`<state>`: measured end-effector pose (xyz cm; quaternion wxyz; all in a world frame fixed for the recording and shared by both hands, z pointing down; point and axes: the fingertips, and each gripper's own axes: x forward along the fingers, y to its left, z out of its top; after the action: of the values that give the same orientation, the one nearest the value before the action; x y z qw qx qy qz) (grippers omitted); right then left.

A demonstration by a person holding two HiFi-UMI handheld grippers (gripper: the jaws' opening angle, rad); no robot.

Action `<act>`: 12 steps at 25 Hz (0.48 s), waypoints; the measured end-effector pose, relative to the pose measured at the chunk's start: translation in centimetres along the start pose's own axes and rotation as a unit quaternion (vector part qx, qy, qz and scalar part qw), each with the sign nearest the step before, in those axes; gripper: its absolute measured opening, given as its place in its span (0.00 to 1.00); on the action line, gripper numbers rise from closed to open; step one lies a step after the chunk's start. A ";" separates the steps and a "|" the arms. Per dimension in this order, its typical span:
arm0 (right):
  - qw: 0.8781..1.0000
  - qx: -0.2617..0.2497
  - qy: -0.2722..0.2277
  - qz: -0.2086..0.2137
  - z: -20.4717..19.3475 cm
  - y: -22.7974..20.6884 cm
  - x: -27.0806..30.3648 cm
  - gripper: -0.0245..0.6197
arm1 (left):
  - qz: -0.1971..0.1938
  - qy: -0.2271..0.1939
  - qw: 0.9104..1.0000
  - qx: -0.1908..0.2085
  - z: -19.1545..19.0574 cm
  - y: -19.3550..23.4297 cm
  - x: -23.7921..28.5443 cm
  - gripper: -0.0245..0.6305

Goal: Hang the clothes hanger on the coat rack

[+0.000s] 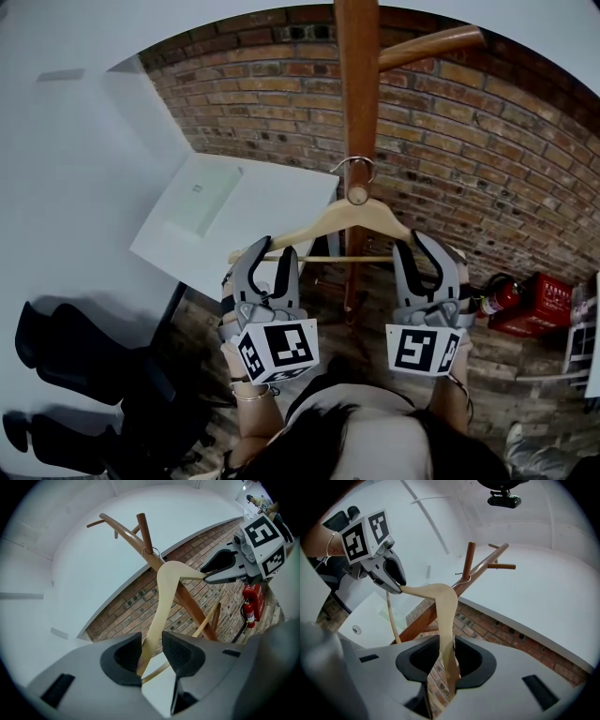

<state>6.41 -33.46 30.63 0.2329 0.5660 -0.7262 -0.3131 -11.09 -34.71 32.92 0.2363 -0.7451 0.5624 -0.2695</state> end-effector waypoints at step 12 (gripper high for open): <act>1.000 0.009 -0.011 0.011 0.0 -0.6 -1.9 0.22 | 0.018 0.002 1.000 -0.022 0.6 -0.3 -2.0 0.24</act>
<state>7.29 -31.67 30.23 0.2231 0.5568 -0.7375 -0.3103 -10.93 -32.65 32.37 0.2231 -0.7395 0.5821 -0.2540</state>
